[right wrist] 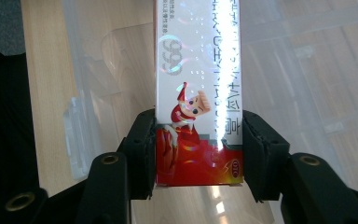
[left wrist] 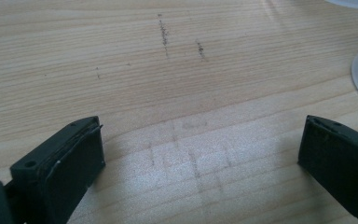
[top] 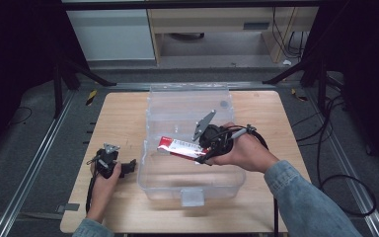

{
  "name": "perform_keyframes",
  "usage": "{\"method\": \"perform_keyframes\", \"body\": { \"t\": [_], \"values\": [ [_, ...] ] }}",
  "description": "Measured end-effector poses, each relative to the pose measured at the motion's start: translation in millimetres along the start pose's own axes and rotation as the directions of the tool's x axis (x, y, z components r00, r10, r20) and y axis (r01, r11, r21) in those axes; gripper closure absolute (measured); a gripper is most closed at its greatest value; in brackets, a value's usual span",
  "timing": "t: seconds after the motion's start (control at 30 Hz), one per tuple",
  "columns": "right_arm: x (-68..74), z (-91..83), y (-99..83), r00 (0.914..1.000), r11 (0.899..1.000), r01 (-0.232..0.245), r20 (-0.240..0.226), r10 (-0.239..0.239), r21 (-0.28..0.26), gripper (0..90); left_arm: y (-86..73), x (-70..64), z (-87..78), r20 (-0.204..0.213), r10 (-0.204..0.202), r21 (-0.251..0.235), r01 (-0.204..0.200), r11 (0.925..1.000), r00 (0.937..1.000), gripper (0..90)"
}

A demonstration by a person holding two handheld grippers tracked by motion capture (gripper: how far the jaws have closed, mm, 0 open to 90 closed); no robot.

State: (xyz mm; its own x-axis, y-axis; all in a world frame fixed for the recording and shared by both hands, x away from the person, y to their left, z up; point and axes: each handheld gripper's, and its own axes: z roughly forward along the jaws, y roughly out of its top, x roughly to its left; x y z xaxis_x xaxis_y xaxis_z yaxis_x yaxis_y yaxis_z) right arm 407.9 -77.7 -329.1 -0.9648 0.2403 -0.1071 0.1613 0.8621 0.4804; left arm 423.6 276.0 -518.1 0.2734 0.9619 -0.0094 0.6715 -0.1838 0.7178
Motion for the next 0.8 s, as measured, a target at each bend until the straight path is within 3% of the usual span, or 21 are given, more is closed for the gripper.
{"method": "perform_keyframes", "body": {
  "t": [0.47, 0.8],
  "values": [
    [3.9, 27.6, 12.6, 0.9973, 0.999, 0.051, -0.054, -0.050, 0.020, 51.7, 0.3, 0.7, 0.4, 0.006, 0.005, 0.000, -0.005, 1.0000, 1.0000, 0.0],
    [14.2, 45.8, 14.3, 0.9902, 0.995, 0.093, -0.107, -0.089, 0.029, 51.7, 0.5, 1.3, 0.7, 0.010, 0.009, -0.001, -0.009, 1.0000, 0.9999, 0.0]
  ]
}}
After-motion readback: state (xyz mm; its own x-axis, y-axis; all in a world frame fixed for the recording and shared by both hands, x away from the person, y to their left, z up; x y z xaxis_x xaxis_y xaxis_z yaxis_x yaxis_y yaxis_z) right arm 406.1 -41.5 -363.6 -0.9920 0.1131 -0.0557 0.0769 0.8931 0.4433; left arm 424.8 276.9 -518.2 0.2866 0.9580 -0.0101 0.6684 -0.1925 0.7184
